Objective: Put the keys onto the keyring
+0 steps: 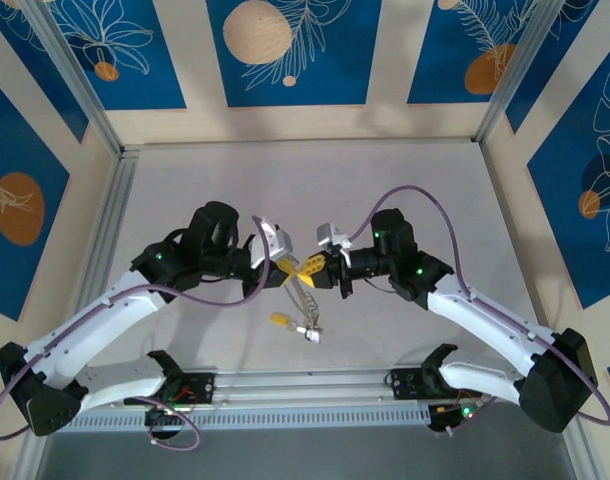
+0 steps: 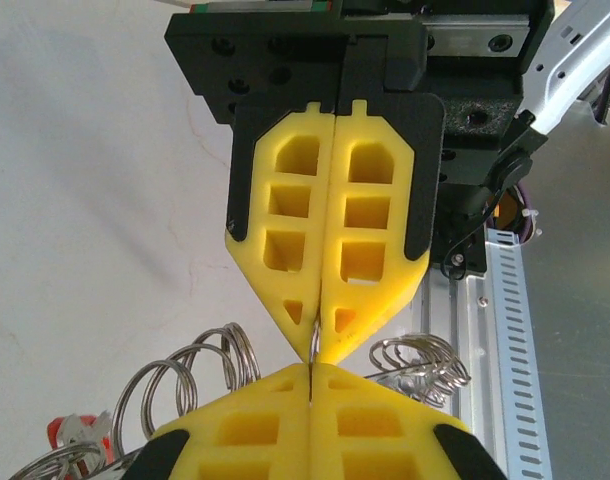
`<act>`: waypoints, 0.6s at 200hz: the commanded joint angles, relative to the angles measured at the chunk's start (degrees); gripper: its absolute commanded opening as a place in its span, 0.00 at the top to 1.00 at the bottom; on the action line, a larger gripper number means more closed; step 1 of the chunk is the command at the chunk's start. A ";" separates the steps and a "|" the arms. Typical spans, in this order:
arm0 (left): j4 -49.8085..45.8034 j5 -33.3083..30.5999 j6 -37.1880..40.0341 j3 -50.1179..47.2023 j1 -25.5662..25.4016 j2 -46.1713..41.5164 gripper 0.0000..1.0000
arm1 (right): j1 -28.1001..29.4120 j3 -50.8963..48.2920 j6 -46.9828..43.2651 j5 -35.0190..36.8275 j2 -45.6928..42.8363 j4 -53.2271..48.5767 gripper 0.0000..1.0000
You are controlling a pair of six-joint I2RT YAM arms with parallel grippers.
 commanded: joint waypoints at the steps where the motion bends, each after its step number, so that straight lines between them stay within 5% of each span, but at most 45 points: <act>1: -0.61 1.15 -0.32 1.81 -0.15 -1.77 1.00 | -0.92 -0.46 1.04 -0.21 -1.17 0.95 1.00; 67: 0.36 0.37 -1.28 1.25 -0.15 -2.00 1.00 | -1.59 -2.17 2.73 -1.06 -1.46 4.47 1.00; 90: 2.05 1.23 -2.76 0.35 -0.18 -3.08 0.79 | -2.81 -3.50 5.96 -3.49 -1.99 9.48 1.00; 120: 4.22 3.36 -4.67 -0.18 -0.15 -4.12 0.74 | -3.78 -4.95 11.51 -6.80 -1.58 17.13 1.00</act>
